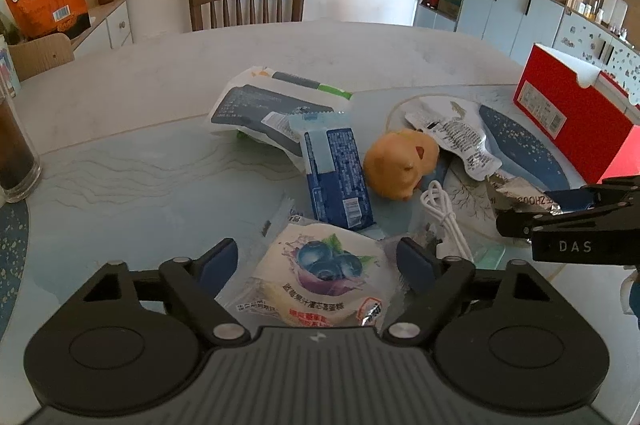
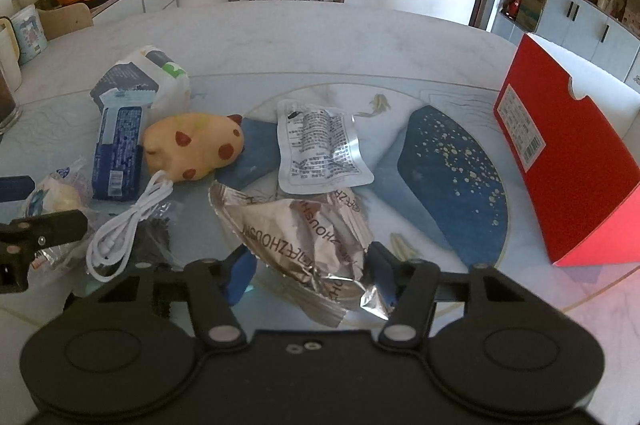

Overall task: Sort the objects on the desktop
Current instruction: 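Grasp the silver foil bag with the right gripper while the left grasps the blueberry bread bag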

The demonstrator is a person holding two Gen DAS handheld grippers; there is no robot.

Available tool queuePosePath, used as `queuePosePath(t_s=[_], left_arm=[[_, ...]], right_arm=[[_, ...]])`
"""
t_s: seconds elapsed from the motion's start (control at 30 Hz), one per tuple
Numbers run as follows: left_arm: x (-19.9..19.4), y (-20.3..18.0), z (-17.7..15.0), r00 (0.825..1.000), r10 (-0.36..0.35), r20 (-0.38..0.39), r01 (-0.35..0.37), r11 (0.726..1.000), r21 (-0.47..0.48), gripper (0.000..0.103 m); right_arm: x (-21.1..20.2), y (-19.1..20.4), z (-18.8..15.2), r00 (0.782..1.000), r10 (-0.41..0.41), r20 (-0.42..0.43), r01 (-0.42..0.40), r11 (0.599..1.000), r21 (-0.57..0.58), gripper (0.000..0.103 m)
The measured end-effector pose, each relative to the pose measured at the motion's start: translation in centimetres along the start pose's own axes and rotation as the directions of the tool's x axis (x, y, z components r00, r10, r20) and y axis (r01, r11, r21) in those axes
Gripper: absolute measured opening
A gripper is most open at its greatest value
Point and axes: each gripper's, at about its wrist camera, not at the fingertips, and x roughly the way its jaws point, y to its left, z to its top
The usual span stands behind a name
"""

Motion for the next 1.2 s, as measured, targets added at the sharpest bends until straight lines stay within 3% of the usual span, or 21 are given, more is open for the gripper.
queuePosePath(t_s=[0.17, 0.33, 0.57, 1.2], left_arm=[[-0.2, -0.4, 0.2, 1.0, -0.007, -0.004, 0.007, 1.0, 0.0, 0.068], [-0.3, -0.7, 0.2, 1.0, 0.006, -0.002, -0.006, 1.0, -0.003, 0.065], [-0.7, -0.5, 0.2, 1.0, 0.019, 0.0, -0.019, 0.999, -0.026, 0.053], [-4.0, -0.8, 0.9, 0.999, 0.026, 0.032, -0.024, 0.997, -0.073, 0.05]], right_arm=[[-0.1, -0.2, 0.0, 1.0, 0.0, -0.012, 0.0, 1.0, 0.016, 0.051], [-0.5, -0.5, -0.1, 1.0, 0.009, -0.017, -0.009, 1.0, 0.02, 0.045], [-1.3, -0.7, -0.1, 1.0, -0.003, -0.003, 0.003, 1.0, -0.005, 0.036], [-4.8, -1.7, 0.1, 0.999, 0.033, 0.036, -0.034, 0.999, 0.019, 0.033]])
